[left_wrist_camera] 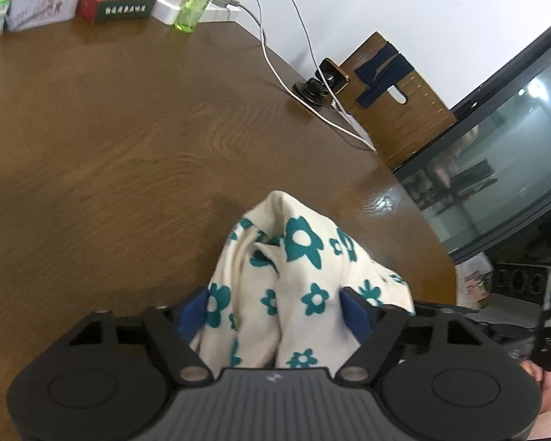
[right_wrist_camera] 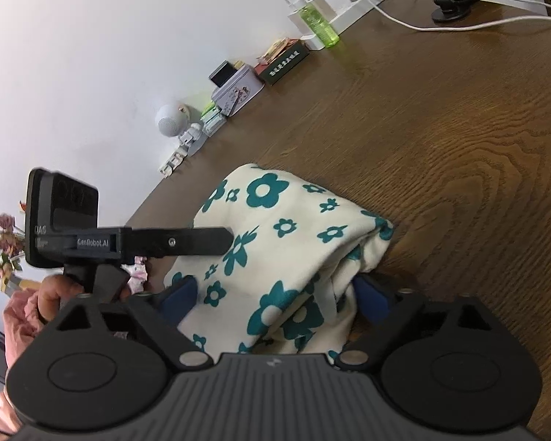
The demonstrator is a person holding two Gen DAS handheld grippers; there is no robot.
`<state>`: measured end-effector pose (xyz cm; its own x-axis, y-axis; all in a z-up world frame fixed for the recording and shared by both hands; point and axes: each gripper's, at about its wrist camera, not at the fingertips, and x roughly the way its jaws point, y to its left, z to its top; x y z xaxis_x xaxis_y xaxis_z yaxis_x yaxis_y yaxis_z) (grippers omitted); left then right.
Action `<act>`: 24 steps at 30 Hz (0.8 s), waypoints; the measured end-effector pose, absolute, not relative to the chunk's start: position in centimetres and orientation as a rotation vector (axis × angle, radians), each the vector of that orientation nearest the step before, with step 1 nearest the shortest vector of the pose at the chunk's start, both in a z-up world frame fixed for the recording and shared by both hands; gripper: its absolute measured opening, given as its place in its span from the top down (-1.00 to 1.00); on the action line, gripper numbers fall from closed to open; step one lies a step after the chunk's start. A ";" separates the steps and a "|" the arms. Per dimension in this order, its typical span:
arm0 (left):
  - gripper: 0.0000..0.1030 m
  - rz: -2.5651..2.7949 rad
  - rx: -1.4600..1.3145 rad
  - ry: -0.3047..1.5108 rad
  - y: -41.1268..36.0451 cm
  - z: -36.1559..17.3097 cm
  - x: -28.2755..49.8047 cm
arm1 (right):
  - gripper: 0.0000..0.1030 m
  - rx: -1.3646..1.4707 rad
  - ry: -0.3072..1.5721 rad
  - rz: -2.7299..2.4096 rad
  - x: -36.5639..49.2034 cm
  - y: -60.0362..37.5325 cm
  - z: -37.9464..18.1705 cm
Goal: Fold clothes
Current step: 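Grasp the folded shirt bundle from both sides with both grippers, then carry the bundle with both grippers and set it beside the white robot figurine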
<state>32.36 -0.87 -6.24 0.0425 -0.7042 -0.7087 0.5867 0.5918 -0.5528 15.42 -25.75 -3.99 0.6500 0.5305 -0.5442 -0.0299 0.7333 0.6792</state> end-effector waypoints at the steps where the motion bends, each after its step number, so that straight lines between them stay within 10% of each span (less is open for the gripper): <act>1: -0.36 -0.993 -0.146 1.168 -0.7 -6.4 32.3 | -0.48 0.699 0.808 0.347 15.5 -25.9 -4.1; 10: -0.15 -0.950 -0.334 1.140 1.1 -7.6 30.6 | 0.09 0.832 0.781 0.372 16.1 -27.6 -6.3; 24: -0.10 -0.769 -0.521 1.023 4.5 -6.5 28.0 | 0.31 0.741 0.795 0.553 20.4 -27.6 -4.6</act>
<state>28.04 4.50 -6.46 0.3038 -0.7732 -0.5567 0.3195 0.6331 -0.7051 20.37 -27.62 -4.55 0.5865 0.6854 -0.4315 -0.1658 0.6231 0.7644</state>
